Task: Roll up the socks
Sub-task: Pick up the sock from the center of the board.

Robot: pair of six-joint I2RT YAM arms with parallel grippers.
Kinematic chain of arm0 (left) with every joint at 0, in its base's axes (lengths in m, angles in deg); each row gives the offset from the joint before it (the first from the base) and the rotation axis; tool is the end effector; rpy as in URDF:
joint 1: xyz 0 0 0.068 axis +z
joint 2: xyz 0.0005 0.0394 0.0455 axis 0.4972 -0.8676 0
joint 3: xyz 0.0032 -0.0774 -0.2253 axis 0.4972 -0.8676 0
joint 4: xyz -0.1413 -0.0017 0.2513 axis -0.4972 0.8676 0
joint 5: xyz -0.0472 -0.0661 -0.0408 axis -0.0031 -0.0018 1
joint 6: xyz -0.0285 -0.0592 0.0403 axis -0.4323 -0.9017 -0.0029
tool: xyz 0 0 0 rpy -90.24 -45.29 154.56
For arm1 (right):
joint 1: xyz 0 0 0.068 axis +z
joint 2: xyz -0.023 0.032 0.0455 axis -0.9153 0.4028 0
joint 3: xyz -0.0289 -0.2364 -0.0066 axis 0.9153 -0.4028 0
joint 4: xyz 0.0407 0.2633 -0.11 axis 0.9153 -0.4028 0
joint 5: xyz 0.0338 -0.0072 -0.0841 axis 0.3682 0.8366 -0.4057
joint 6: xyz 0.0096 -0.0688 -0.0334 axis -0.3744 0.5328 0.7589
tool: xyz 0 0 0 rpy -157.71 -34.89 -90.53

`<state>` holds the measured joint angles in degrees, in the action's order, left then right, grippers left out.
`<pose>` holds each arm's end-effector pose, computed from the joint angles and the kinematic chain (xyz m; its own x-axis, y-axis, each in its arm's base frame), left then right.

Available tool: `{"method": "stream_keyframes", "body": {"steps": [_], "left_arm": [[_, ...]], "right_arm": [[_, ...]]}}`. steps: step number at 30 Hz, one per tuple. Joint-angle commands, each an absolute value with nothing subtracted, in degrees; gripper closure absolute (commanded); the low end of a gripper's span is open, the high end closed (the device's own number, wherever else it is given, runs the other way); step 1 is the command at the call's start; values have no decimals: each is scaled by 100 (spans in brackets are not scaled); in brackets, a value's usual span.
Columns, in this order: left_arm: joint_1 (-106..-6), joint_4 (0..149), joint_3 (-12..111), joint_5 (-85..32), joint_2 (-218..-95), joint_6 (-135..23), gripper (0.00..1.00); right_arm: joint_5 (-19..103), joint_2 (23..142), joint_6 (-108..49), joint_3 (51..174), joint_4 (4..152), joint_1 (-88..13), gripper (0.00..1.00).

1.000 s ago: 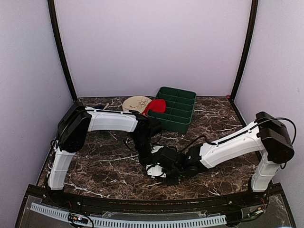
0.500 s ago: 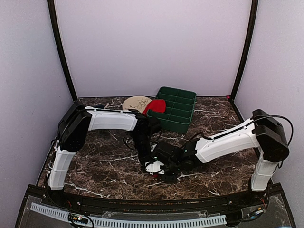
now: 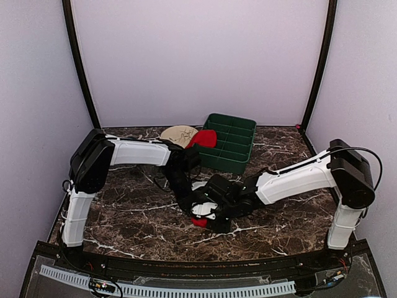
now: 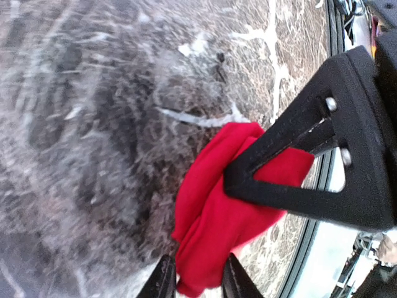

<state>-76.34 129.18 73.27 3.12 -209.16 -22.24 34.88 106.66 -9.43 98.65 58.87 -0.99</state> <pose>0.2709 -0.3438 0.0730 -0.4011 0.8604 -0.3144 0.8265 0.1919 -0.5292 0.1586 0.3474 0.0646 -0.1502 -0.8833 -0.4441 -0.9733 0.2109 -0.0903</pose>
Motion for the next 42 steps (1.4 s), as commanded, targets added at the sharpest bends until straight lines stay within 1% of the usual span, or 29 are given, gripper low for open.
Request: {"method": "stream_keyframes", "body": {"steps": [1,8,12,16,21,28,35,42], "left_arm": [[-7360,12573,7065,177,-20289,-2408,73],[-7183,12352,6776,347,-19843,-2509,73],[-7075,12075,6552,217,-19559,-2652,73],[-6949,11732,6325,-145,-19339,-2847,73],[-6807,11273,6083,-689,-19078,-3113,74],[-6718,10753,5833,-1239,-18640,-3316,74],[-6699,10437,5705,-1462,-18423,-3379,74],[-6690,10199,5627,-1482,-18430,-3395,74]], "right_arm": [[4153,10804,-1194,9823,5379,-236,84],[4797,10703,-1362,9851,5319,-501,86],[5087,10576,-1474,9890,5314,-670,96],[5145,10416,-1566,10015,5326,-828,100],[5127,10267,-1582,10276,5234,-1055,100],[5074,10206,-1446,10977,5001,-1415,100],[4810,10371,-1261,11823,4889,-1829,100],[4299,10952,-781,13024,4619,-2370,100]]}}
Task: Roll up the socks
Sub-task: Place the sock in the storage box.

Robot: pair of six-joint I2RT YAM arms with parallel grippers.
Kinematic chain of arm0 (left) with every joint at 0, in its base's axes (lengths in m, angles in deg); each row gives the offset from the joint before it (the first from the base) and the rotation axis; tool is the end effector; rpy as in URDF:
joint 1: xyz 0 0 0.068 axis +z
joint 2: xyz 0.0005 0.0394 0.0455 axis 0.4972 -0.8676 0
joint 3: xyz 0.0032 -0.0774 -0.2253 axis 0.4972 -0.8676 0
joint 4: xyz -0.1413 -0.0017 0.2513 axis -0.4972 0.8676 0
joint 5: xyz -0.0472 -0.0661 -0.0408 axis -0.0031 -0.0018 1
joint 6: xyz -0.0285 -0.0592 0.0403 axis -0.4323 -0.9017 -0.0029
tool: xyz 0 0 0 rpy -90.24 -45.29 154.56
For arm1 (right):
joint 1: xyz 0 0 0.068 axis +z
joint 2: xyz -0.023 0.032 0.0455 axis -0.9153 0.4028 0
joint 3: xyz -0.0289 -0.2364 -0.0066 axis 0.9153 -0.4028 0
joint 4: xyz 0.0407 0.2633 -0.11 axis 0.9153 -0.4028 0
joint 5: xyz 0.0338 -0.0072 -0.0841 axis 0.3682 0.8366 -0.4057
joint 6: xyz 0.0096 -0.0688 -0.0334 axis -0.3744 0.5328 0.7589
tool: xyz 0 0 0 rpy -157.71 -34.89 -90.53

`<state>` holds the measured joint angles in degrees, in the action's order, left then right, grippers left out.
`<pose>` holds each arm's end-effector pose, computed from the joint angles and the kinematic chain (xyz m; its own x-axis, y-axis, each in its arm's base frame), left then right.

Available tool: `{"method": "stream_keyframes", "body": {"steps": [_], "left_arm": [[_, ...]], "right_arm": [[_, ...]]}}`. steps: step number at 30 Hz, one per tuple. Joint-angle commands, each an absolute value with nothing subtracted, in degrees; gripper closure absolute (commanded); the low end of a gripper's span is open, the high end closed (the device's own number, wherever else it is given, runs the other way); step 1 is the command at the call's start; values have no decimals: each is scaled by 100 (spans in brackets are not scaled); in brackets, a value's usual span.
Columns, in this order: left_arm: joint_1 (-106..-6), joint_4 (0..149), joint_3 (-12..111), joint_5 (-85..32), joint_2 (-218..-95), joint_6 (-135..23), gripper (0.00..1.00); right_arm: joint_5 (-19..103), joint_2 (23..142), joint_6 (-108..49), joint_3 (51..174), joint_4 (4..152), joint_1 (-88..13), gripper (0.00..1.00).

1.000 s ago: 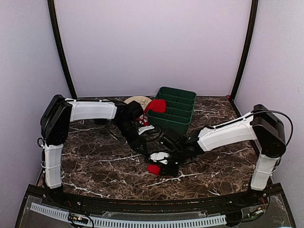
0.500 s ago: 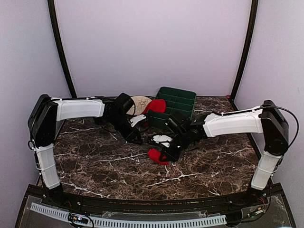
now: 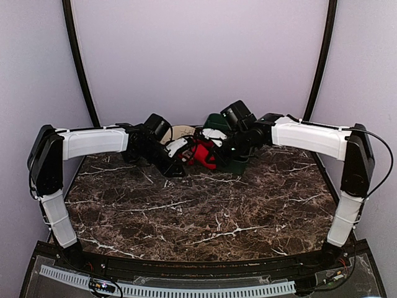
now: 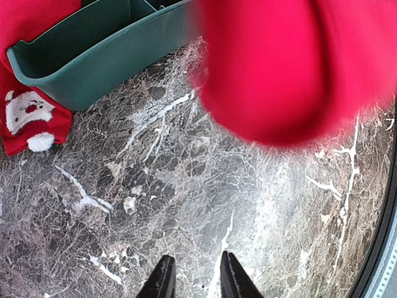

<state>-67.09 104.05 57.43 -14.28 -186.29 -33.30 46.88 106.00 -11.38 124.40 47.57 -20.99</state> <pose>0.3328 -0.2817 0.1642 -0.4768 0.5937 -0.6482 0.8450 0.5128 -0.1519 0.3046 0.3287 0.2090 -0.3525 -0.6326 -0.6896 -0.8866 0.4615 0.0299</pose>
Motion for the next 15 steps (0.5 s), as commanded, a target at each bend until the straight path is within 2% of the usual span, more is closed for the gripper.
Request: {"method": "stream_keyframes", "body": {"steps": [1,5,15], "left_arm": [[-6688,10160,5624,-1480,-18447,-3411,73],[-6686,9983,5658,-1517,-18524,-3478,74],[-6688,9730,5851,-1493,-18741,-3550,73]], "right_arm": [[4197,11071,-694,13198,4550,-2454,100],[3776,11446,-350,13669,4450,-2767,100],[3401,11766,267,13927,4574,-3445,100]]}}
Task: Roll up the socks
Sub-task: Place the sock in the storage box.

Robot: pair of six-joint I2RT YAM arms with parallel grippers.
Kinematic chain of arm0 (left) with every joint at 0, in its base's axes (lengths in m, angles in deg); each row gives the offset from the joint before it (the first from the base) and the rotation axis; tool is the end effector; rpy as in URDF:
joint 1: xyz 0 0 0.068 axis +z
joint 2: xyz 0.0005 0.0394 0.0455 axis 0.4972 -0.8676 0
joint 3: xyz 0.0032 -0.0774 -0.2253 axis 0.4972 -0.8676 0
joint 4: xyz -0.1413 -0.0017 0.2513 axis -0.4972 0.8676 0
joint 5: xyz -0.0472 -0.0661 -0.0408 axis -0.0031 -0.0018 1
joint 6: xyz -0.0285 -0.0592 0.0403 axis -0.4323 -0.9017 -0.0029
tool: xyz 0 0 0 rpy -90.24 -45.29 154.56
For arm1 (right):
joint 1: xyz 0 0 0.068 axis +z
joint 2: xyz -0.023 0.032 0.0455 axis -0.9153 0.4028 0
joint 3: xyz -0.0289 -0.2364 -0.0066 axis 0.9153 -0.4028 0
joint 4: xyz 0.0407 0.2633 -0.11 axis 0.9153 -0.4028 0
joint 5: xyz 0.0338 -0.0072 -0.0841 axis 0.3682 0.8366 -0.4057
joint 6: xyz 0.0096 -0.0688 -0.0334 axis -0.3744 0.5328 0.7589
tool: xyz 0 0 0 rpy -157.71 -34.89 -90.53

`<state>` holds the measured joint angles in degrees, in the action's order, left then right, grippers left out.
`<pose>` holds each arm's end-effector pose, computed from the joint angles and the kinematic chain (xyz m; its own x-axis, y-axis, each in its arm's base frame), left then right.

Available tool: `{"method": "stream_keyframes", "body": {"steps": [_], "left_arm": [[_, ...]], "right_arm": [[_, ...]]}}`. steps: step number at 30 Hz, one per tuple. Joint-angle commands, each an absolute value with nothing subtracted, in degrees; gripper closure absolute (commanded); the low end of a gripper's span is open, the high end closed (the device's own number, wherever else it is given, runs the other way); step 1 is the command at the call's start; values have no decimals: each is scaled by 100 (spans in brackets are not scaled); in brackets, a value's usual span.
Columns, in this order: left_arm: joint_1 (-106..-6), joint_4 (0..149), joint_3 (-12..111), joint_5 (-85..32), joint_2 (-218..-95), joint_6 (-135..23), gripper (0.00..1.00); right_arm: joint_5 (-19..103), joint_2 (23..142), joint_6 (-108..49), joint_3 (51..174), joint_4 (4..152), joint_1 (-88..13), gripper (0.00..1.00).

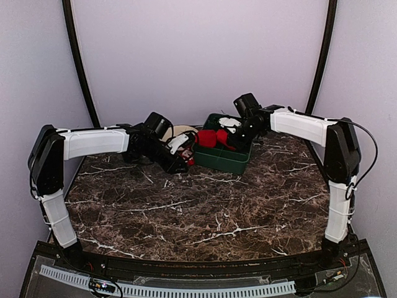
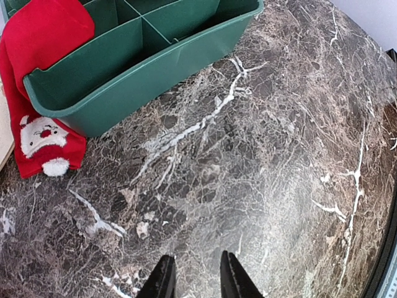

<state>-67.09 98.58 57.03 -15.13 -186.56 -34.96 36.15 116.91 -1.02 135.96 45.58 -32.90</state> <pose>0.3407 -0.2866 0.1678 -0.4569 0.5460 -0.7023 0.8369 0.5314 -0.1313 0.4058 0.2704 0.1941 -0.3746 -0.6927 -0.6163 -0.7660 0.6057 -0.2152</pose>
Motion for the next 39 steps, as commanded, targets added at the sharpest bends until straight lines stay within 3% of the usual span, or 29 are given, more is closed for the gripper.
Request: {"method": "stream_keyframes", "body": {"steps": [1,30,39], "left_arm": [[-6682,9745,5876,-1489,-18778,-3541,73],[-6541,9235,6431,-1362,-19493,-4456,70],[-6541,9184,6571,-1536,-19615,-4520,70]], "right_arm": [[3429,11826,329,14000,4467,-3471,100],[4247,12080,595,13287,3545,-3604,100],[4443,12600,435,13983,2728,-3612,100]]}}
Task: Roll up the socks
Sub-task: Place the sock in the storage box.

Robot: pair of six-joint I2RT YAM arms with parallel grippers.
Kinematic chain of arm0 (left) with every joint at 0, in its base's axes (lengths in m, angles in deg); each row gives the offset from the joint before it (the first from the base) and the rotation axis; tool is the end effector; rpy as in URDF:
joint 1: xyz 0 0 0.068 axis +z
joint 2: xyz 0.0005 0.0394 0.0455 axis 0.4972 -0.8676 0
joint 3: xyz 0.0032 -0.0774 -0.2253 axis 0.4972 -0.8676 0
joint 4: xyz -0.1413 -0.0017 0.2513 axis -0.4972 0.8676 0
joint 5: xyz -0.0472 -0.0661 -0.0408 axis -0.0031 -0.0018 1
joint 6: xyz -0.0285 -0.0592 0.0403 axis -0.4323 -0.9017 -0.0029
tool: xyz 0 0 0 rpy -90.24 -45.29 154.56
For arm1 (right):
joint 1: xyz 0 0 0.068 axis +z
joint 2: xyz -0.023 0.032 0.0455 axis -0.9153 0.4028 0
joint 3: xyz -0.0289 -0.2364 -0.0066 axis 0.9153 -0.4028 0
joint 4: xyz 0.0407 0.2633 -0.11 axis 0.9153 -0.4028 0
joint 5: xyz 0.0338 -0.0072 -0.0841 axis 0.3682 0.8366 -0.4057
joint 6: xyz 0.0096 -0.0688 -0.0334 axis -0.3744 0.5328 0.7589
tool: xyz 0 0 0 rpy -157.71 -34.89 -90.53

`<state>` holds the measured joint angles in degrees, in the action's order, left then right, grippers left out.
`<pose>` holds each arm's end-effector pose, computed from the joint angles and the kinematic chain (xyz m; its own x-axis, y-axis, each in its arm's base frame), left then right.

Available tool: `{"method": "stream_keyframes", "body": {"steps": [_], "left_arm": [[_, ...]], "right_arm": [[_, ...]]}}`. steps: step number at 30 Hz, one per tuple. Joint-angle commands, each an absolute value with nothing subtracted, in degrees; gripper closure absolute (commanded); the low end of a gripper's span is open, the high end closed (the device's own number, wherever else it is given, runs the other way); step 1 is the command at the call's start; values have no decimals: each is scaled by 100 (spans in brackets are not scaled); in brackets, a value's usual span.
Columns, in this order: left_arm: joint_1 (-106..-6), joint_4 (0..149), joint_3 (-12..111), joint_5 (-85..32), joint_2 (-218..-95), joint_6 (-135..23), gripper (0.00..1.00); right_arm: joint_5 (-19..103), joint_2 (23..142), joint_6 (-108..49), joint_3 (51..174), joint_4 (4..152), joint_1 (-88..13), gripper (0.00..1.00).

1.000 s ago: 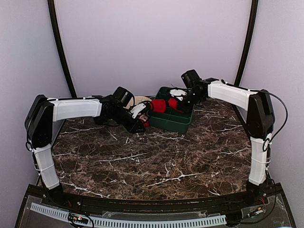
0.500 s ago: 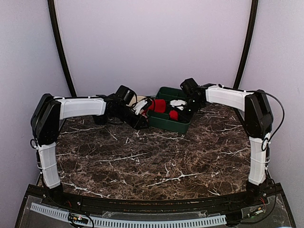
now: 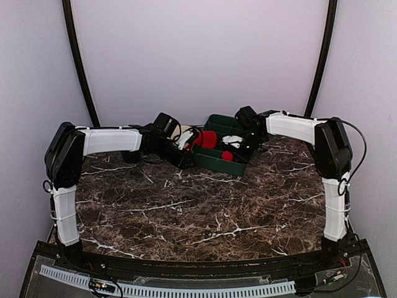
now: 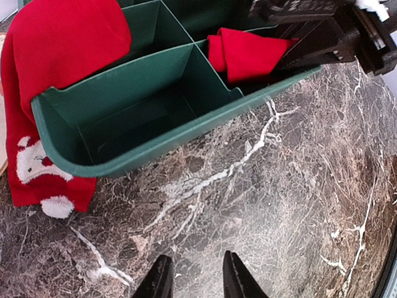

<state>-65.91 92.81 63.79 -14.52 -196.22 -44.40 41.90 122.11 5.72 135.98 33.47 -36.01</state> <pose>0.3762 -0.3019 0.1455 -0.5692 0.4189 -0.7075 0.7511 0.6149 -0.2402 0.3989 0.2433 0.1375 -0.4338 -0.8022 -0.4102 -0.8598 0.5047 -0.0779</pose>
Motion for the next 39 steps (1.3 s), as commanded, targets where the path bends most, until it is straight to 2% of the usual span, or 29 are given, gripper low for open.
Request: {"method": "stream_keyframes", "body": {"steps": [1,15,19,23,25,39], "left_arm": [[-6541,9176,6585,-1549,-19629,-4520,70],[-6541,9216,6676,-1515,-19692,-4468,70],[-6541,9255,6712,-1483,-19734,-4468,71],[-6541,9283,6714,-1445,-19743,-4476,70],[-6541,9296,6711,-1436,-19741,-4484,70],[-6541,9359,6828,-1412,-19745,-4536,71]], "right_arm": [[4465,12694,418,14095,2637,-3611,100],[4023,13522,250,14977,2085,-3714,100],[3751,13693,193,14992,2096,-3737,89],[3487,13766,91,14983,2149,-3781,70],[3498,13692,74,14970,2190,-3809,66],[3762,13099,42,15156,2272,-3821,60]]}}
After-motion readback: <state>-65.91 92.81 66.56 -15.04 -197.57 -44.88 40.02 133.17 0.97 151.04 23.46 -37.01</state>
